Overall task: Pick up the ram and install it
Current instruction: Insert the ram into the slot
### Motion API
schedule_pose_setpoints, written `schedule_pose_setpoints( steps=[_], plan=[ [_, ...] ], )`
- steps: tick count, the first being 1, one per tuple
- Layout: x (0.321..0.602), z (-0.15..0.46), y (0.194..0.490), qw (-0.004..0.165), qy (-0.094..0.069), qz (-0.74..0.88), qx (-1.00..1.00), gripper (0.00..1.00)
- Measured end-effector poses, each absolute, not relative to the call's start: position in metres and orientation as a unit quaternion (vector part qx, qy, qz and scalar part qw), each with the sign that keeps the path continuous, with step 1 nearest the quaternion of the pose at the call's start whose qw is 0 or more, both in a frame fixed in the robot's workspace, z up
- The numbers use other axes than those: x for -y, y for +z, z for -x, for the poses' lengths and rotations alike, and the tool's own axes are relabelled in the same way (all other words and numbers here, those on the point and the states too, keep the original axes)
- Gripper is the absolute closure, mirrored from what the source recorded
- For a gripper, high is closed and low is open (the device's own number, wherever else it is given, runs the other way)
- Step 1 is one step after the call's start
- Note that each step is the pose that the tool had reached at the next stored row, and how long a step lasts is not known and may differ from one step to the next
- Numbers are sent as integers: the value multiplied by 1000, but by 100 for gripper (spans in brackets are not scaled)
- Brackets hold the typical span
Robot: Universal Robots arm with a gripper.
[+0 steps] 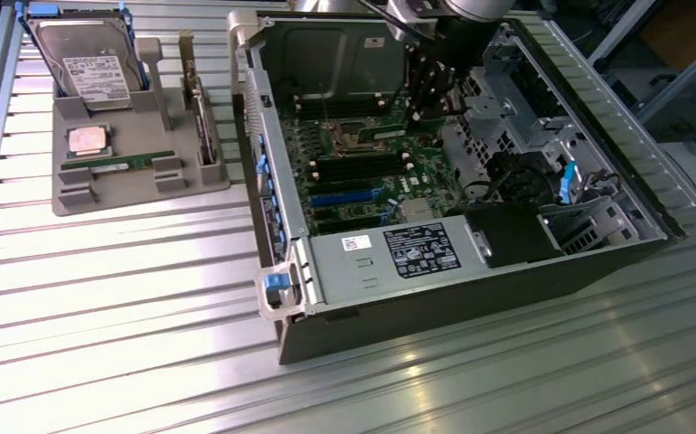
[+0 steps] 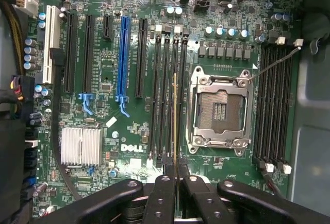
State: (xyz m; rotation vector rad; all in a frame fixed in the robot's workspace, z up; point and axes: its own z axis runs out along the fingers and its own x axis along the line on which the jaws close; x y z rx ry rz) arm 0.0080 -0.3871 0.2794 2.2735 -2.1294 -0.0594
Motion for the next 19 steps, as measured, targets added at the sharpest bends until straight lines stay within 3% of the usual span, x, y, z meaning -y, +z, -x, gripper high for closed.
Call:
schedule_pose_setpoints(
  steps=[19],
  plan=[
    [401,31,259,20,-12,-729,684,88]
  ],
)
